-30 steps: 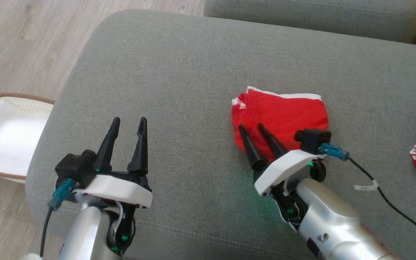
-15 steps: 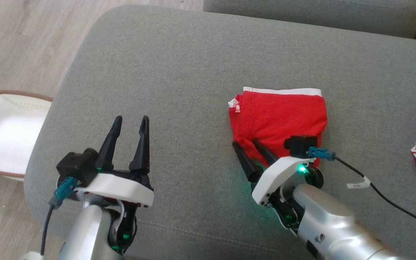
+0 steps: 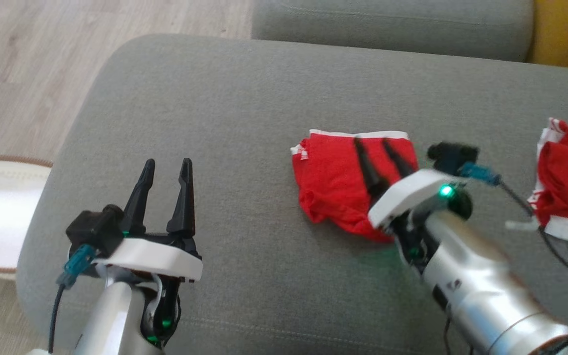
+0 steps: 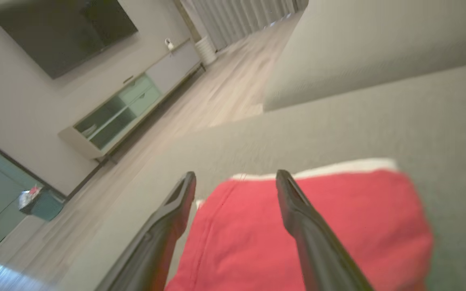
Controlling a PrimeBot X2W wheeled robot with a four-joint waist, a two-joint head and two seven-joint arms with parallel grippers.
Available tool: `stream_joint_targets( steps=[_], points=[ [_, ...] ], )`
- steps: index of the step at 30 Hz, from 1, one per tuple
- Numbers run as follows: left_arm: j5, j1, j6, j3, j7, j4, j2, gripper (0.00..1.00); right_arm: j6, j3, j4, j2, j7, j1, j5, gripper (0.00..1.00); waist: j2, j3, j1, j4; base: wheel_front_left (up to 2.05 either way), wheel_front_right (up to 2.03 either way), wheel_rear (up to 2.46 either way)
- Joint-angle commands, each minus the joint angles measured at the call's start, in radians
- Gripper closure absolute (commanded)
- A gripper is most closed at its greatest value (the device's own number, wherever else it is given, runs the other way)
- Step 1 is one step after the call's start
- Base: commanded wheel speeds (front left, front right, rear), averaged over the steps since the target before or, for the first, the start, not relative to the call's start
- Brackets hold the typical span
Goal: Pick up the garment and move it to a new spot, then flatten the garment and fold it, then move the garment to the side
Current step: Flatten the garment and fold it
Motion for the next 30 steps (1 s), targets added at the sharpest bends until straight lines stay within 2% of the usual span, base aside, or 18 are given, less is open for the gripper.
stream_joint_targets(
  steps=[1,8,9,15,22,30],
  points=[
    [0.010,-0.025,0.003,0.038,-0.006,-0.041,0.009,0.00,0.007,-0.044,-0.041,0.014,-0.014,-0.027,-0.057,0.00,0.0000,-0.007,0.0000,-0.016,0.00,0.00,0.00],
    [0.012,-0.026,0.007,0.035,-0.006,-0.060,0.009,0.00,0.007,-0.356,-0.249,-0.001,-0.014,0.114,-0.394,0.00,0.0000,-0.021,0.0000,-0.050,0.00,0.00,0.00],
    [0.012,-0.026,0.007,0.035,-0.006,-0.060,0.009,0.00,0.007,-0.356,-0.249,-0.001,-0.014,0.114,-0.394,0.00,0.0000,-0.021,0.0000,-0.050,0.00,0.00,0.00],
    [0.015,-0.020,0.007,0.028,-0.006,-0.074,0.009,0.00,0.007,-0.533,-0.419,0.012,-0.013,0.286,-0.560,0.00,0.0000,-0.027,0.0000,-0.070,0.00,0.00,0.00],
    [0.022,-0.004,0.006,0.017,-0.006,-0.093,0.009,0.00,0.007,-0.561,-0.583,0.014,0.015,0.419,-0.615,0.00,0.0000,-0.027,0.0000,-0.083,0.00,0.00,0.00],
    [0.023,0.000,-0.001,0.009,-0.006,-0.117,0.009,0.00,0.007,-0.579,-0.678,0.015,0.046,0.474,-0.644,0.00,0.0000,-0.015,0.0000,-0.084,0.00,0.00,0.00]
  ],
)
